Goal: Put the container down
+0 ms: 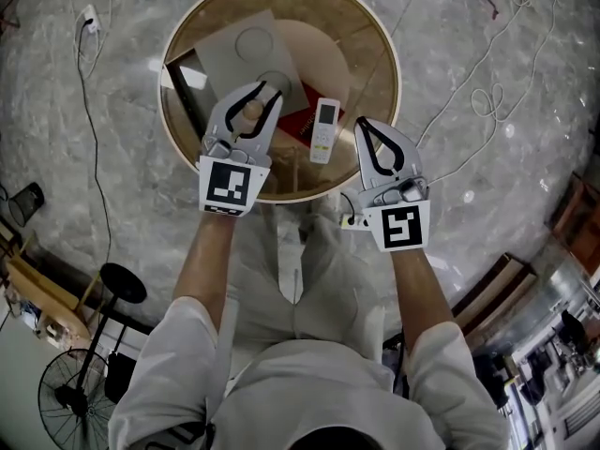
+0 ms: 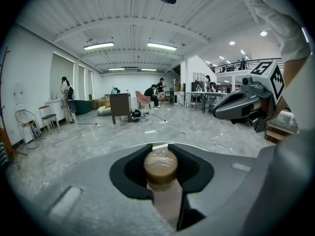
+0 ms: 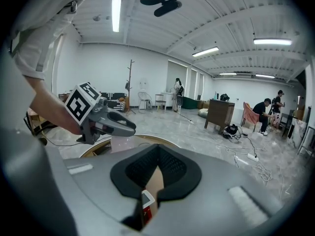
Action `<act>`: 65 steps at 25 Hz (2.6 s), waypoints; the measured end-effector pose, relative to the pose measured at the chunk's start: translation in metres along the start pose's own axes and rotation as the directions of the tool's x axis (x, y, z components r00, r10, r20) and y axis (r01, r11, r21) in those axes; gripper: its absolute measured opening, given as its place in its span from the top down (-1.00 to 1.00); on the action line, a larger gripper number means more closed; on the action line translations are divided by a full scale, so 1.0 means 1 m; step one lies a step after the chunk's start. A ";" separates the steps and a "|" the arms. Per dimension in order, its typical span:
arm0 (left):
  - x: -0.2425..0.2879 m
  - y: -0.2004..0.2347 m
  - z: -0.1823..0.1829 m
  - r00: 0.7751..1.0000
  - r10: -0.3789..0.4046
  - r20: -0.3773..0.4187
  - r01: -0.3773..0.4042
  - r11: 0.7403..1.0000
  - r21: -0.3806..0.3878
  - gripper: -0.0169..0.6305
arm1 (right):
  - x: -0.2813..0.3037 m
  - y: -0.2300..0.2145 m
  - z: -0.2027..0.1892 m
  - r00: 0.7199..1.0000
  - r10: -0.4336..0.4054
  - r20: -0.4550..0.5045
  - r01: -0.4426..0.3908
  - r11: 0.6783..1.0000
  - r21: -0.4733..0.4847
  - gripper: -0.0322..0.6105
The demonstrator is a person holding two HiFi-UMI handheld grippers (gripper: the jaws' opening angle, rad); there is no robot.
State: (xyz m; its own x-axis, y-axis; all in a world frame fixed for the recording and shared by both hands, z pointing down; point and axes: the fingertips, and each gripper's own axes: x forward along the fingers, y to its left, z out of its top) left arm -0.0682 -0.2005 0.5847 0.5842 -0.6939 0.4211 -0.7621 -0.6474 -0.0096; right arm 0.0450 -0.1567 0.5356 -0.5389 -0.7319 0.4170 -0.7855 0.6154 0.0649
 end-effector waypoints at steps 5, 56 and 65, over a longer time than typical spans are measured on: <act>0.013 0.004 -0.016 1.000 -0.014 -0.004 0.014 1.000 0.000 0.63 | 0.007 0.003 -0.017 1.000 -0.003 -0.019 0.003 1.000 0.007 0.89; 0.052 -0.006 -0.058 0.996 -0.068 0.050 0.064 0.995 0.079 0.25 | 0.022 0.000 -0.081 0.998 -0.010 -0.063 0.010 1.000 0.012 0.89; 0.032 0.002 -0.046 0.996 -0.048 0.070 0.043 0.996 0.078 0.16 | 0.027 0.001 -0.069 0.999 0.001 -0.040 -0.001 1.000 0.004 0.89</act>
State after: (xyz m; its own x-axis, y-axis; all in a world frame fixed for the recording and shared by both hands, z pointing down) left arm -0.0640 -0.2100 0.6401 0.6384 -0.6823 0.3563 -0.7123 -0.6991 -0.0626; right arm 0.0505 -0.1552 0.6090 -0.5270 -0.7190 0.4531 -0.7864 0.6147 0.0608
